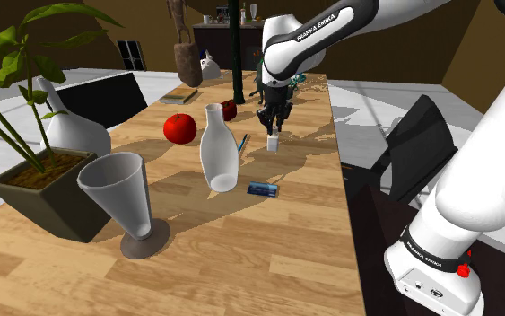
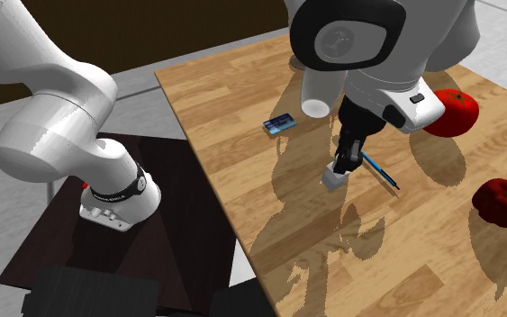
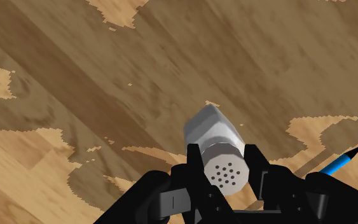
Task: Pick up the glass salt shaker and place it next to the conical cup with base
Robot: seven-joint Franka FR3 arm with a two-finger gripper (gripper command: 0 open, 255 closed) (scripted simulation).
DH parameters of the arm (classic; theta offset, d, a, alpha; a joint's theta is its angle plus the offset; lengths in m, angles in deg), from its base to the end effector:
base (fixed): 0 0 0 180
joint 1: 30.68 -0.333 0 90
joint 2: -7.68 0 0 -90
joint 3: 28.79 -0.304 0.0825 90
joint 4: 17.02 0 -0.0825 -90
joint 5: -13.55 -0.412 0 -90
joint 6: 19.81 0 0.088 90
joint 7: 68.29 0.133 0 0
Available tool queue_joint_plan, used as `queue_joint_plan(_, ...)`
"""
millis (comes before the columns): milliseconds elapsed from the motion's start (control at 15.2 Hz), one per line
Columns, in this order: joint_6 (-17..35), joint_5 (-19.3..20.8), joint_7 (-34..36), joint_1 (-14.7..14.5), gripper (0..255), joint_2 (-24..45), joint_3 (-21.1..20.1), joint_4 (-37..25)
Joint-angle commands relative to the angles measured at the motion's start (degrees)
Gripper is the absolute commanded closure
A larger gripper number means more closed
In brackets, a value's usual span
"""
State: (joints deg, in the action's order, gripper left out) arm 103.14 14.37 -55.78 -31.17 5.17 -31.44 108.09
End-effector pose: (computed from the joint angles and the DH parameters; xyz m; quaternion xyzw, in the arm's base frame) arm 0.5487 0.0292 0.3554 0.9969 -0.0778 0.0040 0.0066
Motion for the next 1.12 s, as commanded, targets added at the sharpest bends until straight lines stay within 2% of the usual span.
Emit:
queue_joint_plan(0,-0.76,-0.03,-0.03,0.0,255,-0.32,0.0,-0.43)
queue_joint_plan(1056,-12.94,-0.27,-0.33,0.0,255,-3.82,0.05,-9.11)
